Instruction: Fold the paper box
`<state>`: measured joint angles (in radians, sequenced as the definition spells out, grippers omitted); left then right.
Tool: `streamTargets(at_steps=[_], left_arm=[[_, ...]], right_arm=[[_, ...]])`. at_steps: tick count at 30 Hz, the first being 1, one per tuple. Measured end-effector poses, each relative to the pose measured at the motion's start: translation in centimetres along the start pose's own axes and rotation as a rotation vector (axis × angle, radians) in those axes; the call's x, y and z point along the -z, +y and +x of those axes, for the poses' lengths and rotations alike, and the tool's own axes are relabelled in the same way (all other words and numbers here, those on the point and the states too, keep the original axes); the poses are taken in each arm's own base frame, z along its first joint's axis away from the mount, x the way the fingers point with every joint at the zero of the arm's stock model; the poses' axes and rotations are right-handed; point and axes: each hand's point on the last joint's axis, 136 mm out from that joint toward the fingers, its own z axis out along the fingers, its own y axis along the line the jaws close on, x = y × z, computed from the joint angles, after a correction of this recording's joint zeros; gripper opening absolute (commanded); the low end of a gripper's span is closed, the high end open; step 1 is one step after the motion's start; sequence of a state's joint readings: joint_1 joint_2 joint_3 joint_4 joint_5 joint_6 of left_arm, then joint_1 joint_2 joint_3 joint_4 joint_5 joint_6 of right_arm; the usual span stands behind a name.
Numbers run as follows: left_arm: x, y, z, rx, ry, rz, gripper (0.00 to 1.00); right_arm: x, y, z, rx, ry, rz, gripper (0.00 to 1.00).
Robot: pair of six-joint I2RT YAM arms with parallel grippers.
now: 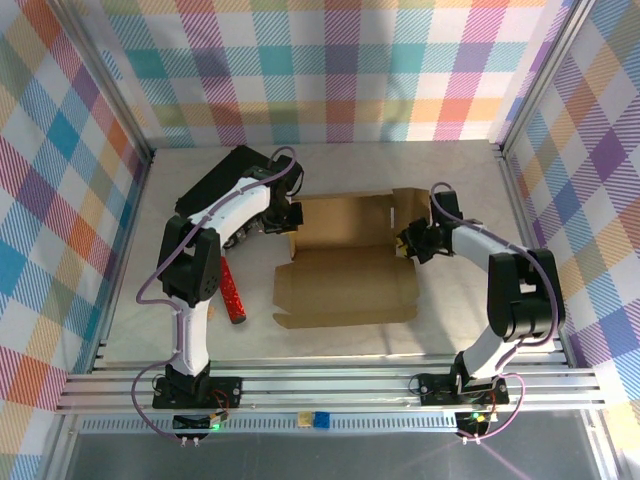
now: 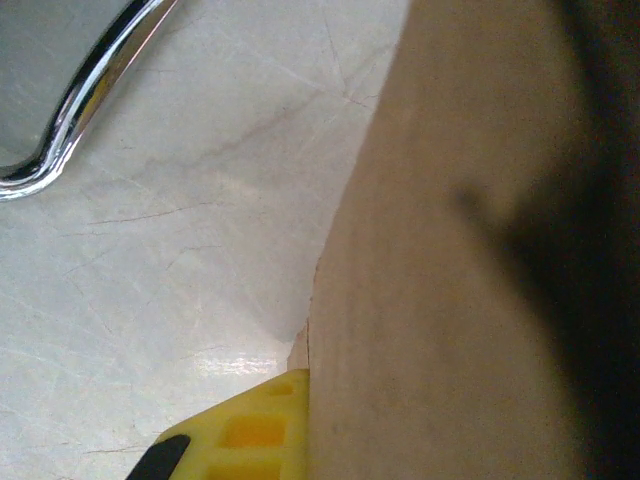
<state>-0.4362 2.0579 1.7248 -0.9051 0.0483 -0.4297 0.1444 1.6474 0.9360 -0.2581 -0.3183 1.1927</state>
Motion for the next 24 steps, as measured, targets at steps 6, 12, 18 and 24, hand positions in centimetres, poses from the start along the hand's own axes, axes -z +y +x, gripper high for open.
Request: streamTargets(at_steps=[6, 12, 18, 24], left_arm=[[0.0, 0.0, 0.0, 0.001, 0.002, 0.002, 0.00], [0.0, 0.2, -0.1, 0.001, -0.005, -0.013, 0.00], [0.0, 0.3, -0.1, 0.001, -0.008, -0.018, 0.00], [0.2, 0.1, -0.2, 0.000, -0.008, -0.011, 0.00]], right_arm=[[-1.2, -0.4, 1.1, 0.022, 0.027, 0.030, 0.17], [-2.6, -0.8, 1.8, 0.063, 0.050, 0.103, 0.15], [-2.4, -0.8, 2.3, 0.116, 0.042, 0.159, 0.14], [-1.3, 0.6, 2.1, 0.192, 0.029, 0.154, 0.27]])
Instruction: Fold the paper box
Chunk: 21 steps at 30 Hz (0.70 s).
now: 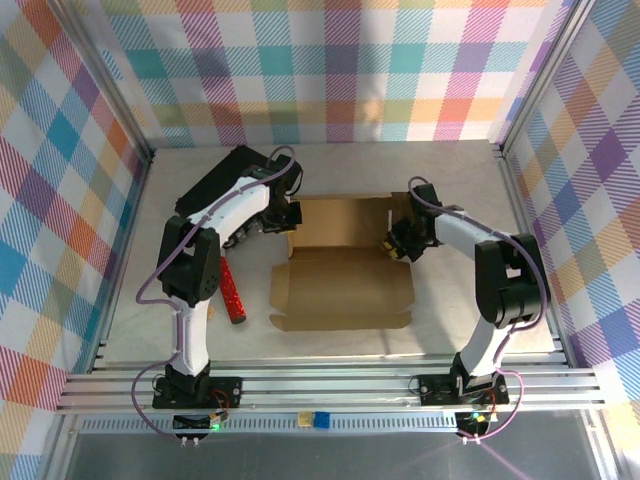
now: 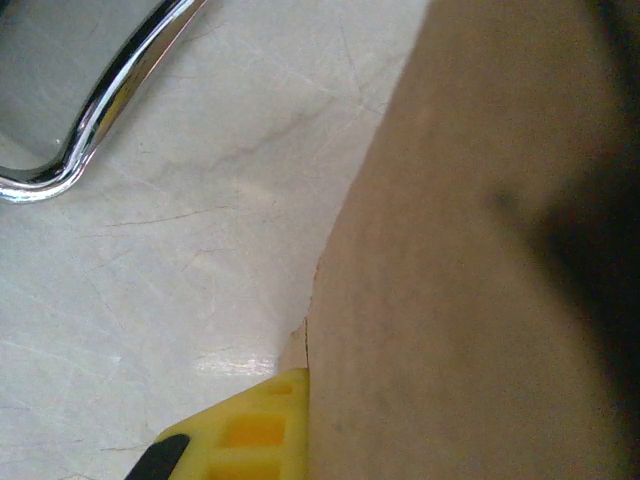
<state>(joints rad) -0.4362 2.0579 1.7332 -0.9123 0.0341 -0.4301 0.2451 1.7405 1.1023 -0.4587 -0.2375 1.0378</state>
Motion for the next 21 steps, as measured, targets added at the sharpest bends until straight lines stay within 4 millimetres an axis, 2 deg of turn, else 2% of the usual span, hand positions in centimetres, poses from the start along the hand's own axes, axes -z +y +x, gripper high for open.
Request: streamTargets(at_steps=[3, 6, 8, 11, 12, 13, 15, 18, 21], left_arm=[[0.2, -0.2, -0.2, 0.000, -0.004, 0.010, 0.00], [0.6, -0.5, -0.7, -0.002, -0.016, 0.020, 0.00], [1.0, -0.7, -1.0, -0.007, -0.028, 0.027, 0.00], [1.4, -0.8, -1.5, -0.019, -0.040, 0.033, 0.00], [1.5, -0.9, -1.6, -0.024, -0.041, 0.033, 0.00], [1.6, -0.9, -1.6, -0.028, -0.042, 0.033, 0.00], [1.6, -0.8, -1.4, -0.035, -0.033, 0.028, 0.00], [1.2, -0.6, -1.1, -0.048, -0.016, 0.017, 0.00], [0.8, -0.3, -0.7, -0.054, 0.006, 0.005, 0.00]], right_arm=[[3.2, 2.1, -0.2, 0.099, -0.050, -0.050, 0.37], [9.2, 5.9, -0.8, 0.237, -0.158, -0.185, 0.44], [14.0, 7.7, -0.9, 0.337, -0.254, -0.282, 0.48], [19.4, 7.6, -2.3, 0.425, -0.398, -0.348, 0.56], [20.2, 7.3, -2.8, 0.445, -0.431, -0.348, 0.60], [20.7, 6.7, -3.5, 0.466, -0.464, -0.337, 0.64], [20.3, 5.5, -4.7, 0.524, -0.501, -0.295, 0.70], [16.9, 3.8, -5.3, 0.640, -0.460, -0.210, 0.71], [13.0, 2.8, -6.1, 0.726, -0.360, -0.140, 0.65]])
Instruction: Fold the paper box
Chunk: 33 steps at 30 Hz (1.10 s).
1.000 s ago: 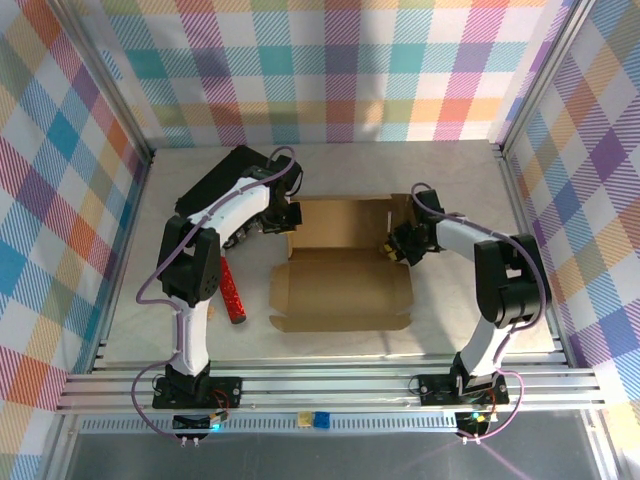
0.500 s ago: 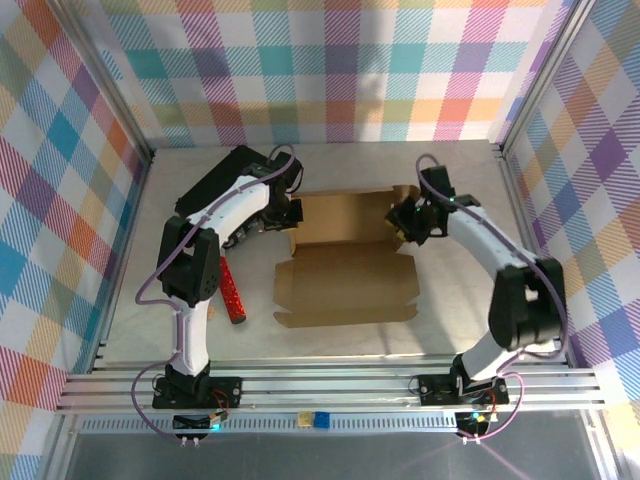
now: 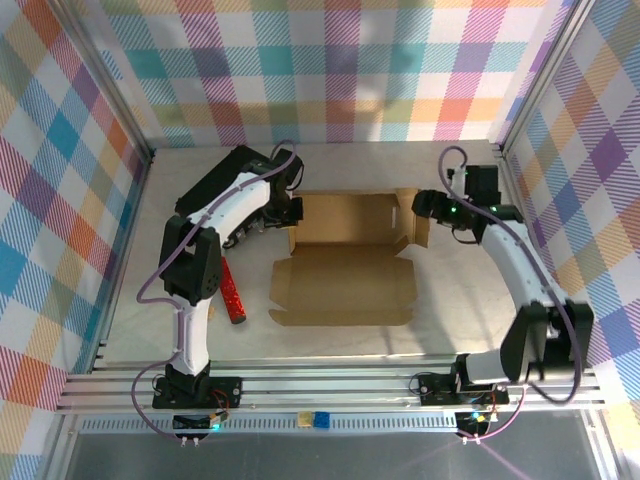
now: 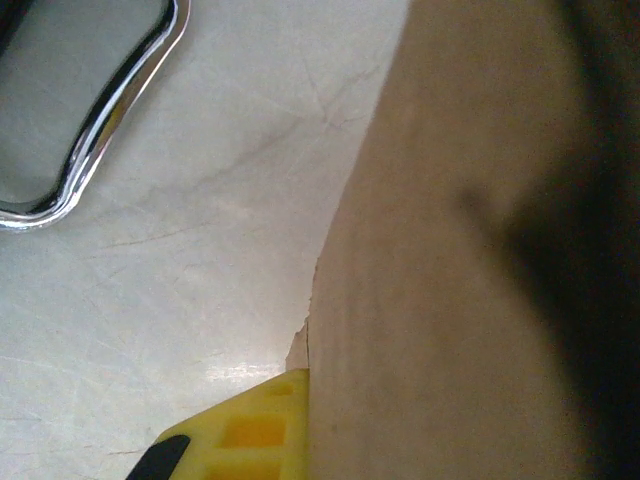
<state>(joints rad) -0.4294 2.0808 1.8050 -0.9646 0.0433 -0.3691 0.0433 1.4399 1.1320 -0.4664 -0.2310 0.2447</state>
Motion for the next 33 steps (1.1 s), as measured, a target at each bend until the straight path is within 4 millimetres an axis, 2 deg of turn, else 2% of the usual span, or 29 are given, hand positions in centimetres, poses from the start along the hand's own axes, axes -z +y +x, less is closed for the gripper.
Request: streamTargets(at_steps=[3, 5, 9, 13, 16, 20, 25, 30, 33], left_arm=[[-0.3, 0.1, 0.2, -0.005, 0.013, -0.007, 0.00], [-0.4, 0.2, 0.3, -0.010, 0.016, -0.009, 0.00], [-0.4, 0.2, 0.3, -0.016, 0.017, -0.008, 0.00], [-0.4, 0.2, 0.3, -0.017, 0.016, -0.009, 0.00], [-0.4, 0.2, 0.3, -0.017, 0.018, -0.010, 0.00], [-0.3, 0.2, 0.3, -0.020, 0.021, -0.011, 0.00], [-0.7, 0.3, 0.5, -0.019, 0.035, -0.018, 0.00], [-1.0, 0.3, 0.6, -0.018, 0.044, -0.017, 0.00], [-1.3, 0.1, 0.8, -0.017, 0.056, -0.008, 0.00]], right_arm=[[-3.1, -1.4, 1.0, 0.027, 0.097, 0.028, 0.64], [-3.9, -2.3, 1.5, 0.038, 0.125, 0.055, 0.63], [-3.7, -2.8, 1.4, 0.065, 0.133, 0.081, 0.55], [-3.5, -3.2, 0.9, 0.074, 0.118, 0.106, 0.58], [-3.5, -3.4, 0.9, 0.071, 0.118, 0.101, 0.56], [-4.2, -3.2, 1.2, 0.066, 0.136, 0.071, 0.45], [-5.8, -3.9, 2.5, 0.039, 0.192, 0.071, 0.35], [-5.8, -4.2, 2.5, 0.015, 0.190, 0.095, 0.00], [-5.5, -3.8, 2.5, 0.026, 0.180, 0.141, 0.00]])
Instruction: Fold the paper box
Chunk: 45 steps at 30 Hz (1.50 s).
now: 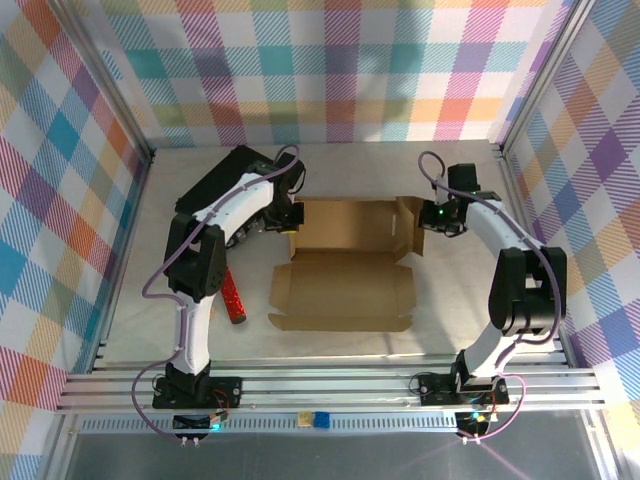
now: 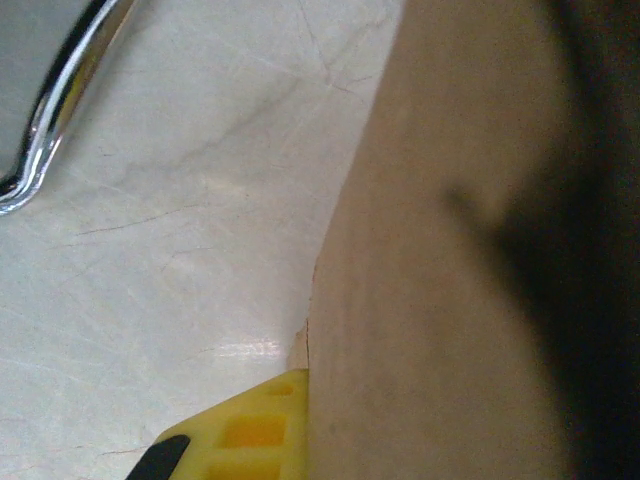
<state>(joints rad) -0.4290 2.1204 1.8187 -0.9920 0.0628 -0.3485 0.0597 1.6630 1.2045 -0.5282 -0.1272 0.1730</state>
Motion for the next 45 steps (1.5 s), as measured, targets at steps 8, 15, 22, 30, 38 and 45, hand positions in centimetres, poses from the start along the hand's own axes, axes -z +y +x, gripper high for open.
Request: streamTargets(at_steps=[8, 15, 22, 30, 38, 45], left_arm=[[0.7, -0.3, -0.9, 0.041, -0.028, 0.010, 0.00], [0.2, -0.1, -1.0, 0.061, -0.023, -0.004, 0.00], [-0.1, 0.0, -1.0, 0.079, -0.020, -0.012, 0.00], [-0.1, 0.0, -1.0, 0.084, -0.020, -0.013, 0.00], [-0.1, 0.1, -0.9, 0.084, -0.016, -0.018, 0.00], [-0.1, 0.4, -0.4, 0.081, 0.001, -0.031, 0.00]], right_arm=[[5.3, 3.2, 1.4, -0.006, -0.084, 0.159, 0.00], [6.1, 5.7, 4.5, -0.035, -0.061, 0.233, 0.00], [5.1, 7.8, 4.3, -0.051, -0.041, 0.306, 0.00], [3.3, 9.9, 3.7, -0.068, -0.033, 0.449, 0.00], [2.1, 10.1, 3.6, -0.125, -0.029, 0.560, 0.00], [0.6, 11.8, 2.8, -0.120, 0.004, 0.524, 0.21]])
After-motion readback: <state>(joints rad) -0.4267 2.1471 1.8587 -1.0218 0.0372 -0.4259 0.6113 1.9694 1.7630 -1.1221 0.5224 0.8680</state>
